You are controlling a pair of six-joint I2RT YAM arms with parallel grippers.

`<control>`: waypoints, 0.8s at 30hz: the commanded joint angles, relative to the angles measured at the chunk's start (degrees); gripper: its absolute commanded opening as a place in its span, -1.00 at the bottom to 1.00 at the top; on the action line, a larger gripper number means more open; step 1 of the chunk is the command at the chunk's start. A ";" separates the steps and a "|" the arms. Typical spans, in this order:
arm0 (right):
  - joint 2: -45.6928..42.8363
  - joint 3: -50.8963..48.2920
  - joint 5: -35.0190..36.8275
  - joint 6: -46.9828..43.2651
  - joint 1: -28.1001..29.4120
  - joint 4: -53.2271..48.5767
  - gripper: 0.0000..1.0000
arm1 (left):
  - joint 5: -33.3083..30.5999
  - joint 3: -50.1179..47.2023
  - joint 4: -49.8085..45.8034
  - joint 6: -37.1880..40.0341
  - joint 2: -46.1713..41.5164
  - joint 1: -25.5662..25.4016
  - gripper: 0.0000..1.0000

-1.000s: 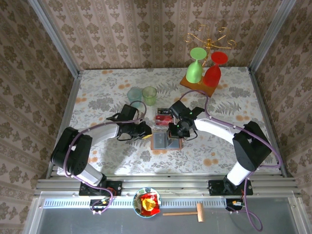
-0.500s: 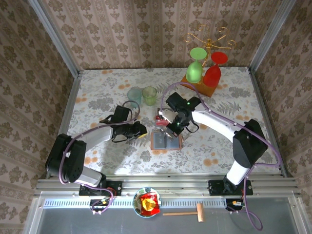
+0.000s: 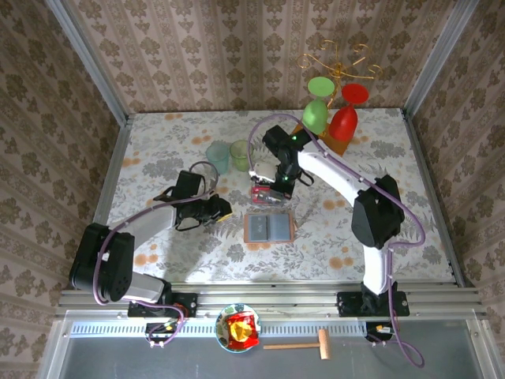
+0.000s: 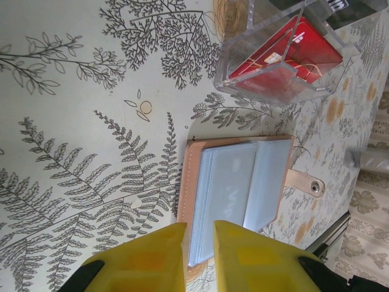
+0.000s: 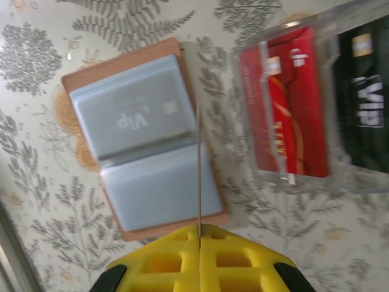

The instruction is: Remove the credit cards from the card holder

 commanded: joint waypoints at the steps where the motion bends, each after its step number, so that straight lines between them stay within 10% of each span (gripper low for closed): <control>1: 3.52 6.94 2.16 -6.49 -1.44 -7.36 -1.00 | -0.23 0.50 -1.53 0.92 -1.26 0.83 -0.62; 24: 23.86 38.57 0.54 -15.31 -4.98 -19.09 -1.00 | 1.05 6.39 -2.57 0.94 4.40 2.99 -0.62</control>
